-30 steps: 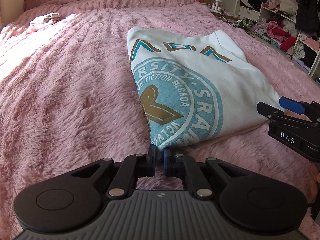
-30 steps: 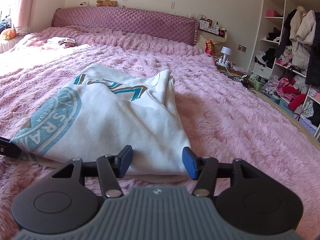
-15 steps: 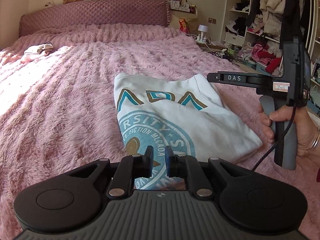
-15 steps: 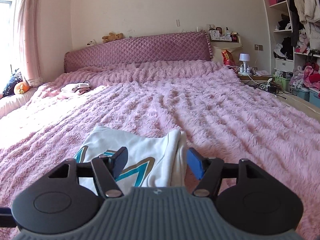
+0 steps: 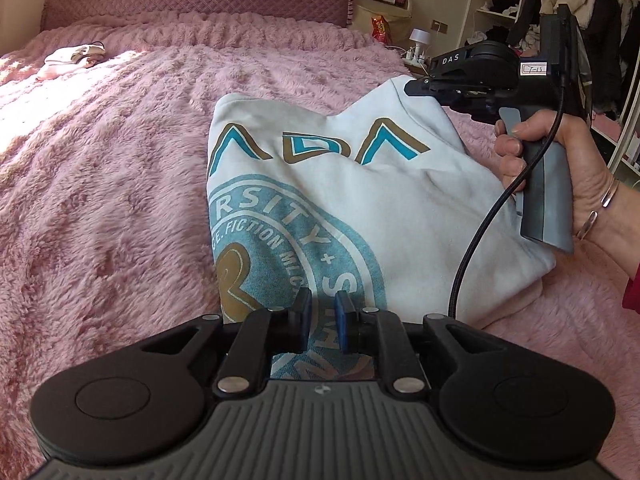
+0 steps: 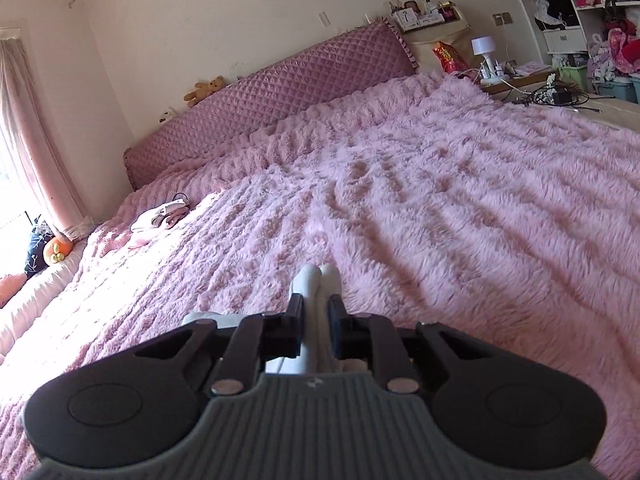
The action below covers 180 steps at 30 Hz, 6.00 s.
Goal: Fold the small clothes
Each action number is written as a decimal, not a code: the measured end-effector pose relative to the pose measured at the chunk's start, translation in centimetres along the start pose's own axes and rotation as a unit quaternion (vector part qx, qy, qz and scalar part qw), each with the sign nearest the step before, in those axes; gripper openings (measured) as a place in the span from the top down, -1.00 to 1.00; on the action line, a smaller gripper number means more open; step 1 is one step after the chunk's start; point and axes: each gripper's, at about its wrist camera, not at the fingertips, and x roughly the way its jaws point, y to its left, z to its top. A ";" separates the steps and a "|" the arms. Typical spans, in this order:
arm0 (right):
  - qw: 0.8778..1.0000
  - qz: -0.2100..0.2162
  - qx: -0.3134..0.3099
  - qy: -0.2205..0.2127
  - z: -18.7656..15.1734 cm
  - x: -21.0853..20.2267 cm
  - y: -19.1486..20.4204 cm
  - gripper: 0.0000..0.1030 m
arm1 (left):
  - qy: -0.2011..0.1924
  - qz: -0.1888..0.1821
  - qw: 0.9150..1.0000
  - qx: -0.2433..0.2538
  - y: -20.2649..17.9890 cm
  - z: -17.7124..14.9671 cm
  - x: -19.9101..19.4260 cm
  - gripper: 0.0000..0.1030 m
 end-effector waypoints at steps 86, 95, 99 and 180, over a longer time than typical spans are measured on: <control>0.993 -0.018 0.098 0.069 -0.1 -2.2 -4.1 -0.04 | -0.011 -0.100 0.960 -0.263 14.1 10.1 7.8 0.03; 0.988 -0.009 0.107 0.109 -0.4 3.7 -5.0 0.22 | 0.003 -0.131 0.941 -0.312 15.2 12.1 15.6 -0.09; 0.993 0.008 0.065 0.096 0.0 3.6 -4.2 0.81 | -0.039 -0.155 0.938 -0.307 15.4 12.8 15.2 0.79; 0.939 0.156 0.240 0.190 -5.5 -7.0 -11.2 -0.33 | 0.127 -0.289 0.854 -0.413 18.6 1.9 10.4 0.02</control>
